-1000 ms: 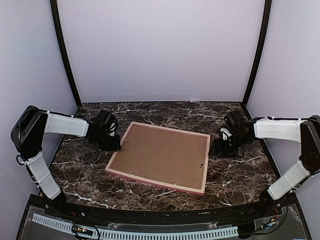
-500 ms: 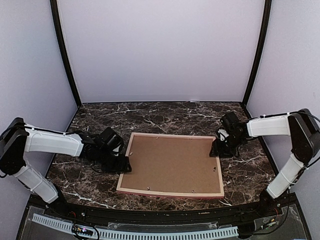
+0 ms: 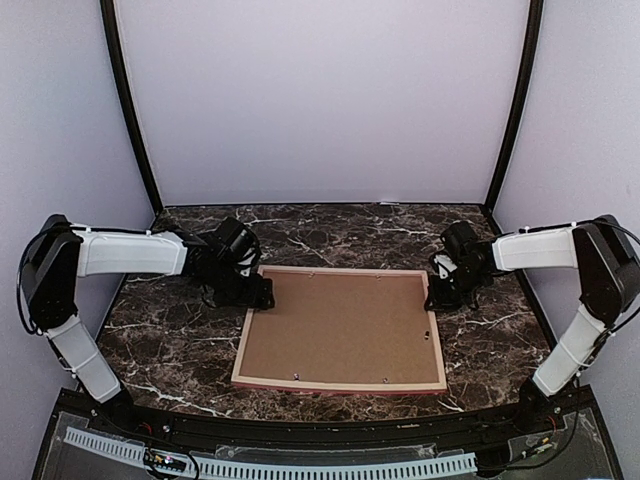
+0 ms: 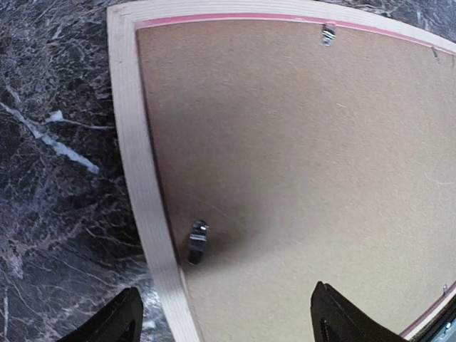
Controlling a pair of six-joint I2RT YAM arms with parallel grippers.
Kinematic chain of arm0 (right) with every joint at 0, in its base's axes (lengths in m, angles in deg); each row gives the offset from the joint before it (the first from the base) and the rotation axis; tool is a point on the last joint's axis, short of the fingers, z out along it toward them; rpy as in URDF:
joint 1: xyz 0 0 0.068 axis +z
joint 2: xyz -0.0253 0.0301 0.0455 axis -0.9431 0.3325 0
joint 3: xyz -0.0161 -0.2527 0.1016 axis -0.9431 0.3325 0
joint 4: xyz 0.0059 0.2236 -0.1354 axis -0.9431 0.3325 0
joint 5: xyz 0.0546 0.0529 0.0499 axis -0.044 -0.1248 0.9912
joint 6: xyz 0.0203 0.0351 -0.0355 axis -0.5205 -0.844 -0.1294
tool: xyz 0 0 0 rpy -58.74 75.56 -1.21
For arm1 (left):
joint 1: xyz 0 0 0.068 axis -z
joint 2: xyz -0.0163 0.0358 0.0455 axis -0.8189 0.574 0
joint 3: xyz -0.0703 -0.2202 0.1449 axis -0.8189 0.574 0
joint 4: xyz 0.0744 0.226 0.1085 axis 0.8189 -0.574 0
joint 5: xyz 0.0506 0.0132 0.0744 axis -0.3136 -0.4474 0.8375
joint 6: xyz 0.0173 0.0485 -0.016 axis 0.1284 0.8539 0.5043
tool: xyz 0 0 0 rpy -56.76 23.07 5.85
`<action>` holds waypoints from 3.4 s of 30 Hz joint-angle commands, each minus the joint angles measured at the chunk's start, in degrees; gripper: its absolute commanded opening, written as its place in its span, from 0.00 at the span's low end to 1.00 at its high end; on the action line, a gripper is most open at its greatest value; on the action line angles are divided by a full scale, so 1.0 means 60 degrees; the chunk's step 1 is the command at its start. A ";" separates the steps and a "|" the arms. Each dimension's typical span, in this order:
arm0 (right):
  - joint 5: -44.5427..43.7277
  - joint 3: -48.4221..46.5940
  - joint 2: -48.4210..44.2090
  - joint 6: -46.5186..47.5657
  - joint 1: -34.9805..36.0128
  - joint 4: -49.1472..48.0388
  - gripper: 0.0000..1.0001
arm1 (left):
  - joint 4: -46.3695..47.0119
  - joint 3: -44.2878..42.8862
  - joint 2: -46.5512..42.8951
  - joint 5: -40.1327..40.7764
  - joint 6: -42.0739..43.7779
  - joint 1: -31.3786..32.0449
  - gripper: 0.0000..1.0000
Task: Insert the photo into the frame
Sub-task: Rotate the photo frame at the center of the board, then press the fastener onto the backboard.
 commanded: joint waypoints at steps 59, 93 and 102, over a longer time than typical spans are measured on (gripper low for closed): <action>0.0222 -0.0320 0.0306 0.0534 -0.0040 0.0335 0.20 | -0.0236 -0.0211 0.1013 -0.2014 0.2670 -0.1107 0.61; 0.0405 0.1635 -0.1807 -0.0880 0.0764 0.0257 0.60 | 0.1082 0.2124 -0.0531 -0.1774 0.0033 -0.0949 0.39; 0.0444 0.1700 -0.1637 -0.0940 0.0792 0.0078 0.53 | 0.0918 0.2023 -0.0496 -0.1409 -0.0257 -0.0701 0.30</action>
